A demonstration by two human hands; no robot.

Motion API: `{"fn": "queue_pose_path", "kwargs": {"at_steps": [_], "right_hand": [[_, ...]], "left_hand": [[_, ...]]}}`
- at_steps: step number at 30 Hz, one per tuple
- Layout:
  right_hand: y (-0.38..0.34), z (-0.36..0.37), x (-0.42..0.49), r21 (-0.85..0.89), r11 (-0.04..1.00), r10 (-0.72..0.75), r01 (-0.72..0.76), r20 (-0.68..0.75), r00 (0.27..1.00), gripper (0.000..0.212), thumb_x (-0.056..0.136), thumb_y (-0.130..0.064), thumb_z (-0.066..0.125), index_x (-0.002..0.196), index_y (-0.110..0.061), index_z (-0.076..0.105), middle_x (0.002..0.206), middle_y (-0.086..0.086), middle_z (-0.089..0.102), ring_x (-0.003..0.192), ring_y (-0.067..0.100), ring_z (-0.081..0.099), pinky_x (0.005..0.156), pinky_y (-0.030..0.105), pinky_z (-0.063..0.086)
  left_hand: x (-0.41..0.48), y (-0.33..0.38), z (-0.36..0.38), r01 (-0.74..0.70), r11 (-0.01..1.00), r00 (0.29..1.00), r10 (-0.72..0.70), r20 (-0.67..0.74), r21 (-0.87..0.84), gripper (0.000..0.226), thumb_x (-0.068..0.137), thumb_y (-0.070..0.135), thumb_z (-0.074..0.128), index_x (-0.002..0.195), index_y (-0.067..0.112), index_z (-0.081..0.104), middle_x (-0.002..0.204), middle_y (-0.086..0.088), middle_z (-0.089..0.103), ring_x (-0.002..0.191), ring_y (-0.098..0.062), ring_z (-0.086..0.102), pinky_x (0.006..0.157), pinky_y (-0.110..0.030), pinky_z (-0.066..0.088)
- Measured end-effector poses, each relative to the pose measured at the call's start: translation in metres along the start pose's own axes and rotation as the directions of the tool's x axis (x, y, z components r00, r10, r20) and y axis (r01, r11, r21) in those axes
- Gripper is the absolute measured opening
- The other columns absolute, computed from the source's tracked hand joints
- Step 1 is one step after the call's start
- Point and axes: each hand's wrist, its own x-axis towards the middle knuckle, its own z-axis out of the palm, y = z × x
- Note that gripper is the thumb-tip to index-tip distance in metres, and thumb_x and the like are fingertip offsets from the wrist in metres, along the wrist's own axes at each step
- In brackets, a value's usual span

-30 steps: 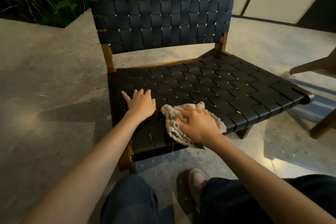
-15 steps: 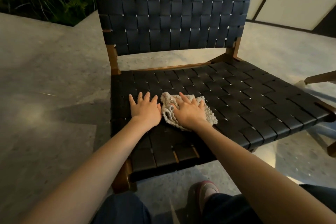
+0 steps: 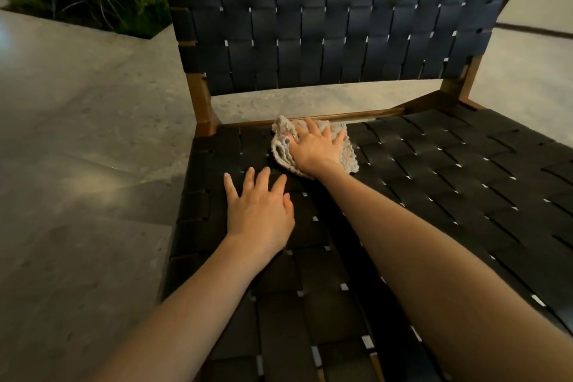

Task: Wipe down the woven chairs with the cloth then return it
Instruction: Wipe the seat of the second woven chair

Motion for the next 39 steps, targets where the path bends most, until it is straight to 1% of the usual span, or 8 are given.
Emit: {"fn": "queue_pose_path", "kwargs": {"at_steps": [5, 8, 10, 15, 21, 26, 35, 39], "right_hand": [[0.005, -0.004, 0.025, -0.023, 0.999, 0.042, -0.042, 0.001, 0.999, 0.058, 0.097, -0.056, 0.018, 0.148, -0.03, 0.029, 0.158, 0.001, 0.019, 0.145, 0.037, 0.008, 0.11, 0.063, -0.008], [0.021, -0.01, 0.027, -0.029, 0.989, 0.145, -0.145, -0.001, 0.989, 0.058, 0.097, -0.054, 0.018, 0.148, -0.029, 0.028, 0.159, 0.002, 0.016, 0.145, 0.038, 0.003, 0.109, 0.063, -0.012], [0.032, -0.011, 0.023, -0.011, 0.985, 0.172, -0.172, 0.006, 0.985, 0.057, 0.097, -0.053, 0.019, 0.149, -0.03, 0.026, 0.16, 0.001, 0.011, 0.145, 0.039, 0.0, 0.109, 0.062, -0.012], [0.042, -0.013, -0.006, -0.03, 0.994, 0.106, -0.105, 0.035, 0.994, 0.056, 0.097, -0.053, 0.023, 0.15, -0.035, 0.021, 0.161, -0.004, 0.001, 0.146, 0.036, 0.0, 0.113, 0.058, -0.008], [0.046, -0.024, -0.075, -0.06, 0.998, 0.038, -0.03, 0.141, 0.989, 0.056, 0.097, -0.053, 0.024, 0.149, -0.033, 0.025, 0.16, -0.006, 0.009, 0.146, 0.034, 0.004, 0.113, 0.058, -0.003], [0.046, -0.049, -0.137, -0.051, 0.999, 0.029, -0.017, 0.231, 0.973, 0.056, 0.098, -0.051, 0.026, 0.15, -0.031, 0.024, 0.16, -0.006, 0.012, 0.145, 0.034, 0.009, 0.116, 0.054, 0.003], [0.041, -0.09, -0.246, -0.024, 0.999, 0.045, -0.04, 0.228, 0.973, 0.055, 0.098, -0.053, 0.028, 0.149, -0.032, 0.026, 0.158, -0.007, 0.02, 0.142, 0.026, 0.021, 0.115, 0.041, 0.015], [0.046, -0.101, -0.272, -0.043, 0.999, 0.039, -0.031, 0.204, 0.978, 0.054, 0.098, -0.055, 0.027, 0.148, -0.034, 0.03, 0.157, -0.01, 0.022, 0.14, 0.024, 0.026, 0.114, 0.041, 0.018]], "left_hand": [[0.0, -0.002, 0.001, 0.001, 1.0, 1.0, -0.001, -0.014, -0.025, 0.048, 0.101, 0.037, 0.026, 0.148, 0.03, 0.023, 0.158, 0.0, 0.015, 0.146, -0.023, 0.005, 0.114, -0.056, -0.006], [0.0, -0.002, 0.001, 0.003, 0.999, 1.0, -0.004, -0.026, -0.042, 0.047, 0.1, 0.037, 0.028, 0.147, 0.03, 0.025, 0.157, 0.0, 0.017, 0.146, -0.023, 0.006, 0.114, -0.056, -0.005], [0.001, -0.002, 0.003, 0.014, 0.999, 0.999, -0.016, -0.036, -0.046, 0.047, 0.1, 0.038, 0.028, 0.147, 0.03, 0.026, 0.157, 0.0, 0.019, 0.146, -0.023, 0.008, 0.114, -0.055, -0.005], [0.001, -0.001, 0.003, 0.005, 0.999, 0.999, -0.007, -0.04, -0.043, 0.047, 0.1, 0.036, 0.03, 0.146, 0.028, 0.029, 0.155, -0.002, 0.023, 0.145, -0.025, 0.011, 0.113, -0.056, -0.005], [0.0, 0.0, -0.003, 0.012, 0.999, 1.0, -0.012, 0.002, -0.041, 0.046, 0.101, 0.035, 0.029, 0.146, 0.026, 0.029, 0.156, -0.003, 0.022, 0.145, -0.026, 0.01, 0.113, -0.057, -0.004], [-0.005, 0.003, -0.008, 0.019, 0.999, 1.0, -0.019, 0.015, -0.025, 0.045, 0.101, 0.033, 0.028, 0.146, 0.025, 0.031, 0.155, -0.004, 0.024, 0.145, -0.027, 0.013, 0.113, -0.058, -0.002], [-0.01, 0.002, -0.015, 0.009, 1.0, 0.998, -0.008, 0.06, -0.019, 0.045, 0.102, 0.033, 0.028, 0.146, 0.023, 0.033, 0.155, -0.005, 0.025, 0.145, -0.027, 0.014, 0.114, -0.058, 0.001], [-0.011, 0.001, -0.015, 0.001, 1.0, 0.998, -0.001, 0.062, -0.006, 0.045, 0.102, 0.033, 0.029, 0.146, 0.023, 0.033, 0.154, -0.006, 0.026, 0.144, -0.028, 0.015, 0.114, -0.058, 0.001]]}}
